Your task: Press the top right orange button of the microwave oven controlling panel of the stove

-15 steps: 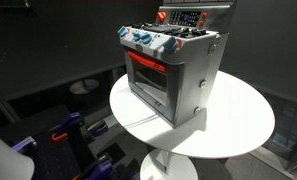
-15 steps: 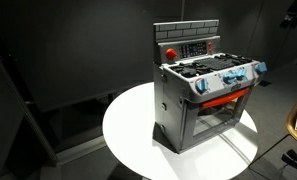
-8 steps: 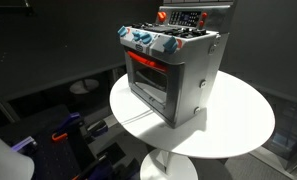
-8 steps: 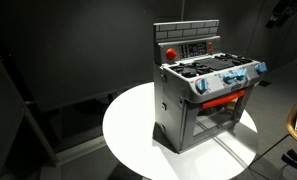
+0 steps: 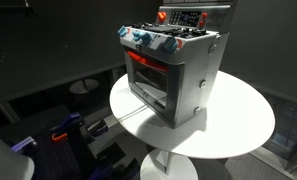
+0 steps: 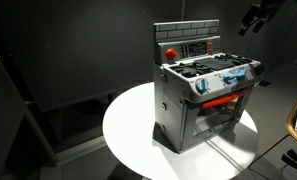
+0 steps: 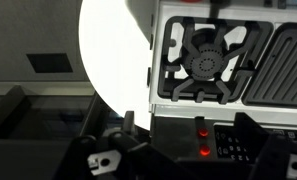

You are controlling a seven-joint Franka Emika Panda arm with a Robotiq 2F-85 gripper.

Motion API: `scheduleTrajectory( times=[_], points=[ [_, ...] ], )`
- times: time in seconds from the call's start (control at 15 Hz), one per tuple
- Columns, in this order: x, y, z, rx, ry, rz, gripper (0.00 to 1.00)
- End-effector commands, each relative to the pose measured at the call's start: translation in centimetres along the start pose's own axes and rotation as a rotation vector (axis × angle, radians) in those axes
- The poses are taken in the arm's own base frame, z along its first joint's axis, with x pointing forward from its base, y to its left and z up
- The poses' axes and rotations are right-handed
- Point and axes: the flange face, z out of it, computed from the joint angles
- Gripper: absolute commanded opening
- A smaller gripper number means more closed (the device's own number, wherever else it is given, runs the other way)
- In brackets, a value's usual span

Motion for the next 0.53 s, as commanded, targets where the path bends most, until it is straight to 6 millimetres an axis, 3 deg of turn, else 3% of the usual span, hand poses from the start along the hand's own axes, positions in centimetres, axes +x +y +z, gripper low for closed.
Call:
scheduleTrajectory(
  times=[0.0, 0.47],
  points=[
    [1.3, -1.1, 1.9, -0.060, 0.042, 0.066, 1.00],
    [3.3, -2.7, 5.4, -0.124, 0.085, 0.119, 1.00]
  ],
)
